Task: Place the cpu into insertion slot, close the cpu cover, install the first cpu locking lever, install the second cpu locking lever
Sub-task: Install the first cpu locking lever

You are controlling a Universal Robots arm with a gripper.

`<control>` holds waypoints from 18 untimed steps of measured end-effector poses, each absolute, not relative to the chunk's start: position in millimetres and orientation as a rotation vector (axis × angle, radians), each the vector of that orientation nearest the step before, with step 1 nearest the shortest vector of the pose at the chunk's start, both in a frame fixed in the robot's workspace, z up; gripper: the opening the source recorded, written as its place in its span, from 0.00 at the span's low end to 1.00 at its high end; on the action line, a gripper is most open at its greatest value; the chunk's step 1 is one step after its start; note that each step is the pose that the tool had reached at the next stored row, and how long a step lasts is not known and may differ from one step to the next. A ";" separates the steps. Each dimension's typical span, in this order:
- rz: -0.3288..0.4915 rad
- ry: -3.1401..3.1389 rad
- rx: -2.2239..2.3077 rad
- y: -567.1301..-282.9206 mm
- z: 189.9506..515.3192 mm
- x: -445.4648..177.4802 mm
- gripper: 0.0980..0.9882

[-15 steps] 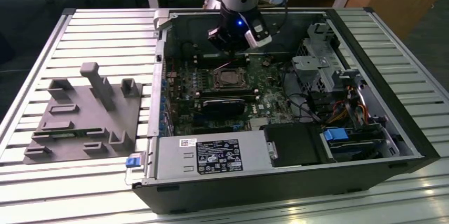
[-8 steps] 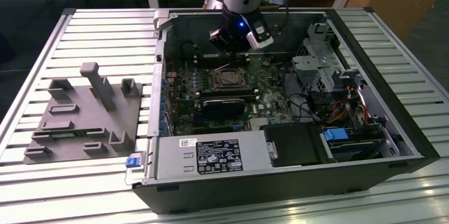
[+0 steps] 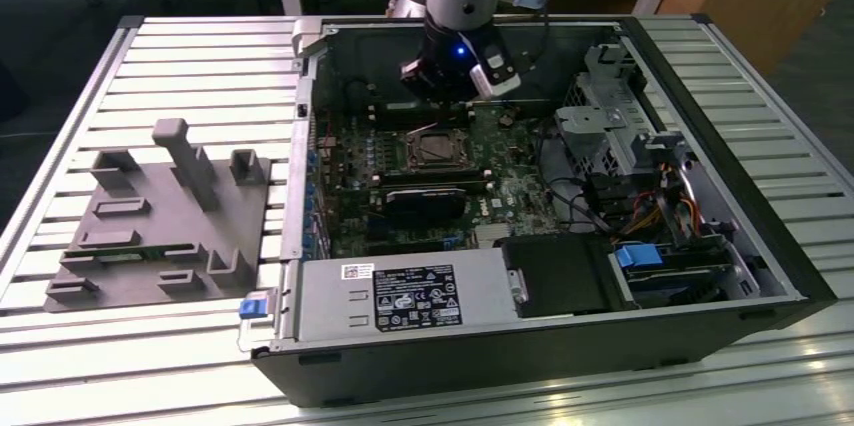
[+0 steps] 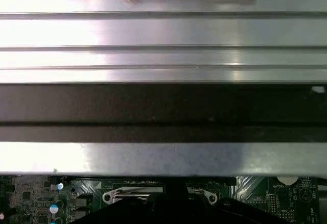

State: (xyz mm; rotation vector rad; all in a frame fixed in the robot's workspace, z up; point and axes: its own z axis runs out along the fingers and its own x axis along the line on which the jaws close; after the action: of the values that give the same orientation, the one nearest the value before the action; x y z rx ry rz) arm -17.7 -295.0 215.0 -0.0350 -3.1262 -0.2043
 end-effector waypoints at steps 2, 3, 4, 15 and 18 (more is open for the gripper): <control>-0.204 -3.126 -0.035 -295.0 212.9 -17.1 0.01; -0.204 -3.126 -0.035 -294.9 211.8 -16.7 0.01; -0.204 -3.126 -0.035 -294.9 210.7 -16.4 0.01; -0.204 -3.126 -0.035 -294.3 199.9 -14.0 0.01; -0.204 -3.126 -0.035 -294.2 199.9 -13.9 0.01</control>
State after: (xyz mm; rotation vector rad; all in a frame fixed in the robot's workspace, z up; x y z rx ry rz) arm -13.9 -294.2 199.9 -0.0349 -3.1262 -0.2041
